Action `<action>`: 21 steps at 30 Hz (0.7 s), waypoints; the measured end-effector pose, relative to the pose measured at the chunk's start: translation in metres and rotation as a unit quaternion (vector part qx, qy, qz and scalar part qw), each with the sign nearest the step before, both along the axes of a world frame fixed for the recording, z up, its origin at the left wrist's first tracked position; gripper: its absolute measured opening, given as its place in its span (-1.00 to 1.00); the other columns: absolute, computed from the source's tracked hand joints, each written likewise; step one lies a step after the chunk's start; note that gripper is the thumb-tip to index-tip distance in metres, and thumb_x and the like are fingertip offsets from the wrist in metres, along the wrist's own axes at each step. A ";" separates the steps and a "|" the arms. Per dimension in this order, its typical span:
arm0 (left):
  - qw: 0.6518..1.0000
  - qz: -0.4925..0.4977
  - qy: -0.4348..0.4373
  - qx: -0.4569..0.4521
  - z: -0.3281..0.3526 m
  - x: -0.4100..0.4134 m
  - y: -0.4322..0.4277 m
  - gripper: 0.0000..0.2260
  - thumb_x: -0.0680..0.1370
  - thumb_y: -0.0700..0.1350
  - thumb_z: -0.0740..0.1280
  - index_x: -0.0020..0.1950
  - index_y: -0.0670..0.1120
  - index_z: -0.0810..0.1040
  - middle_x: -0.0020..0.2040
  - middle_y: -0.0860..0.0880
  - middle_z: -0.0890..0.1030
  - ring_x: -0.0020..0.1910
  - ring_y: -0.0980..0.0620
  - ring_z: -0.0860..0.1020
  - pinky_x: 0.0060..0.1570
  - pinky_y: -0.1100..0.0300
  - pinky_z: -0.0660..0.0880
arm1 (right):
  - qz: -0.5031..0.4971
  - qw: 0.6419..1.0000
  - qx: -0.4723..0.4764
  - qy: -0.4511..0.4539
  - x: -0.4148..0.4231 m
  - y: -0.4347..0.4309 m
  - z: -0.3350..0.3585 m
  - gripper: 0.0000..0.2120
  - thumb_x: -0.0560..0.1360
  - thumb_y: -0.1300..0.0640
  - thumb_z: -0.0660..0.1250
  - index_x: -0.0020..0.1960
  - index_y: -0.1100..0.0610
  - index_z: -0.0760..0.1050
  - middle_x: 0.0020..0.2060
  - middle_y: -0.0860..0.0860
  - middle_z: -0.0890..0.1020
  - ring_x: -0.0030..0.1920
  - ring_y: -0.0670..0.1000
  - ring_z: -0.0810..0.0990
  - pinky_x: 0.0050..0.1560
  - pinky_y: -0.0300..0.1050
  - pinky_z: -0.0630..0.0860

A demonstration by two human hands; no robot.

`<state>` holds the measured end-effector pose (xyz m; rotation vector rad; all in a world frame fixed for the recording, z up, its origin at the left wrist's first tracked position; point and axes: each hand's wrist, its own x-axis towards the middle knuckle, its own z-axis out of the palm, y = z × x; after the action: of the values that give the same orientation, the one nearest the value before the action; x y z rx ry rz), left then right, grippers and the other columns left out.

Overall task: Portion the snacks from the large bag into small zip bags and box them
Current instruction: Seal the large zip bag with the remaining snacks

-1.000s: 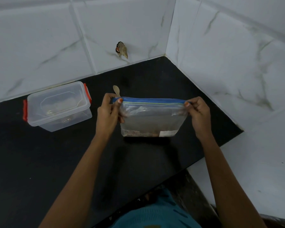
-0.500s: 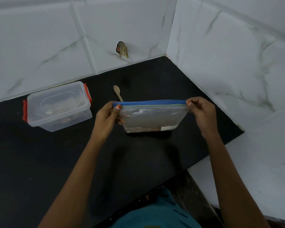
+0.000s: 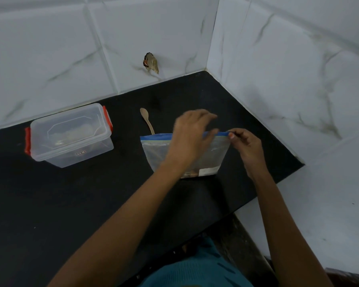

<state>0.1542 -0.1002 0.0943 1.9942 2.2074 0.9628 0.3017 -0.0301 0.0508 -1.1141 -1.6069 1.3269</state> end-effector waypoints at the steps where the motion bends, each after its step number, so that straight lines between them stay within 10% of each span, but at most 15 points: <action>1: 0.999 -0.030 0.013 -0.041 -0.001 0.008 0.010 -0.66 0.55 0.02 0.27 0.29 -0.05 0.47 0.27 -0.04 0.49 0.27 0.00 0.42 0.25 0.15 0.26 | -0.003 1.000 -0.002 0.005 0.000 0.000 -0.001 -0.87 0.51 0.24 0.27 -0.01 0.05 0.51 -0.08 -0.07 0.58 -0.06 -0.20 0.58 -0.08 -0.37 0.53; 11: 0.989 -0.017 -0.085 -0.123 0.000 0.018 0.033 -0.86 0.55 -0.07 0.29 0.04 -0.04 0.60 0.01 0.03 0.62 -0.01 0.08 0.56 -0.06 0.21 0.44 | -0.017 0.999 -0.030 -0.034 0.007 -0.006 -0.016 -0.92 0.47 0.27 0.31 -0.12 0.10 0.51 -0.20 -0.08 0.57 -0.26 -0.34 0.55 -0.26 -0.50 0.46; 21: 0.977 -0.046 -0.163 -0.133 0.005 0.011 0.040 -0.87 0.51 -0.12 0.35 0.01 -0.09 0.63 -0.01 -0.02 0.63 -0.03 0.05 0.57 0.07 0.03 0.52 | 0.001 0.999 -0.026 0.024 0.007 -0.005 -0.005 -0.81 0.47 0.28 0.31 0.01 0.03 0.47 -0.09 -0.13 0.57 -0.15 -0.34 0.57 -0.18 -0.45 0.49</action>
<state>0.1649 -0.0603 0.0989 1.6703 1.9334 0.8591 0.3092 -0.0355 0.0463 -1.1020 -1.5474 1.3939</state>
